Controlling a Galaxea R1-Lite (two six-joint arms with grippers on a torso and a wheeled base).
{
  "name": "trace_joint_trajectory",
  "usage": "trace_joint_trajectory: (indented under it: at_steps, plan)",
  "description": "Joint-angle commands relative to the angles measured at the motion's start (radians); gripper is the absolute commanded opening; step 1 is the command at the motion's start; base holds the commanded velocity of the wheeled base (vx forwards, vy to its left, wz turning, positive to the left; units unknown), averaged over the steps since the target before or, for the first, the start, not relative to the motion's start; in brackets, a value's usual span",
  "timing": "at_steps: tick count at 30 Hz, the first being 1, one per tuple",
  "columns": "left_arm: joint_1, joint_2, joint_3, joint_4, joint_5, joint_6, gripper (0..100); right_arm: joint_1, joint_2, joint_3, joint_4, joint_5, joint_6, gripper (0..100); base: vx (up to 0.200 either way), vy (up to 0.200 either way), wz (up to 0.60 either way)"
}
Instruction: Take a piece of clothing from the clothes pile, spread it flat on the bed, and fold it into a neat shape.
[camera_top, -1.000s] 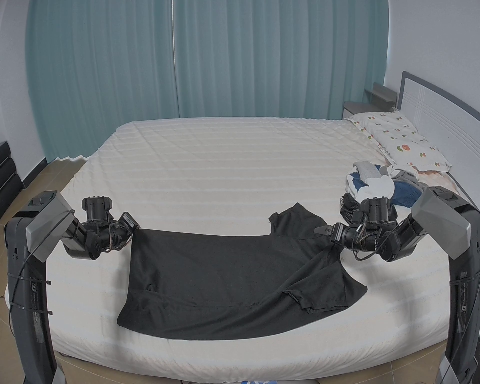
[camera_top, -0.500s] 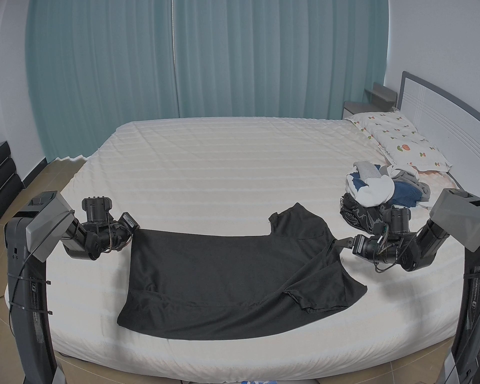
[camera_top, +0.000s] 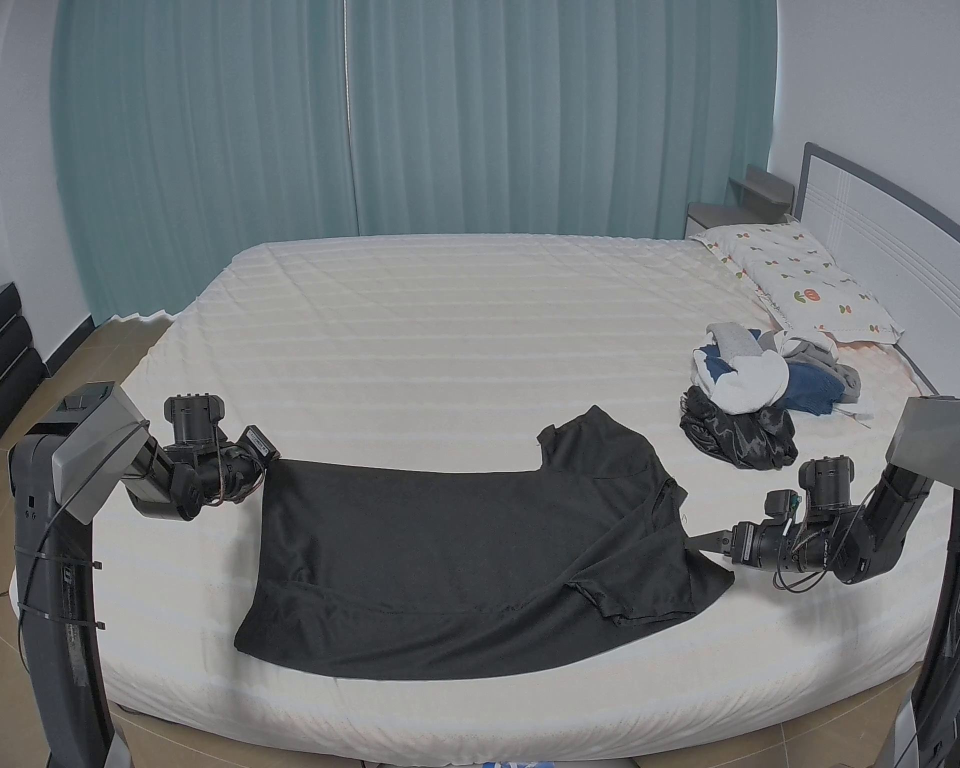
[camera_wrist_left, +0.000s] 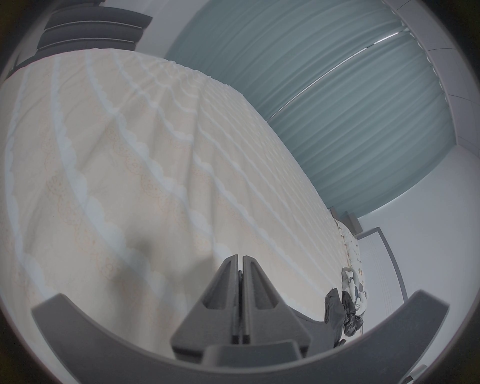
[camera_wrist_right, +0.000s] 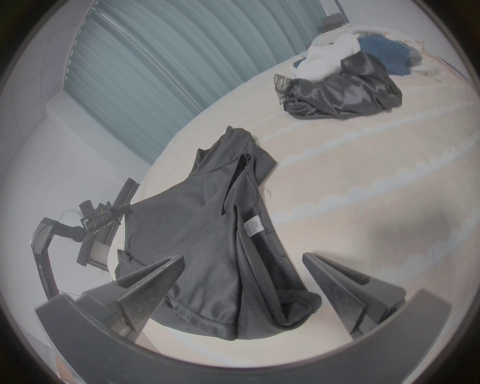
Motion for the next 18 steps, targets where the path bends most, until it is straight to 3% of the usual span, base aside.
trace_joint_trajectory:
  at_steps: [1, 5, 6, 14, 18]
  plan:
    - [-0.002, 0.001, -0.001, 0.0, -0.001, 0.001, 0, 0.002, 0.014, 0.012, -0.001, 0.002, -0.001, 100, 0.0, 0.0, 0.0]
    - [-0.005, 0.01, -0.008, -0.007, -0.001, 0.006, 0, 0.002, 0.013, 0.016, -0.001, 0.005, 0.001, 100, 0.0, 0.0, 0.0]
    - [-0.006, 0.013, -0.011, -0.008, -0.001, 0.006, 100, 0.002, 0.011, 0.019, -0.002, 0.005, 0.004, 100, 0.0, 0.0, 0.0]
    - [0.009, 0.005, -0.008, 0.0, 0.007, -0.002, 100, -0.003, -0.007, 0.074, -0.021, 0.005, 0.013, 100, 0.0, 0.0, 0.0]
    - [0.041, -0.137, 0.058, 0.021, -0.01, -0.071, 100, -0.024, -0.07, 0.147, -0.07, 0.004, 0.047, 100, 0.0, 0.0, 0.0]
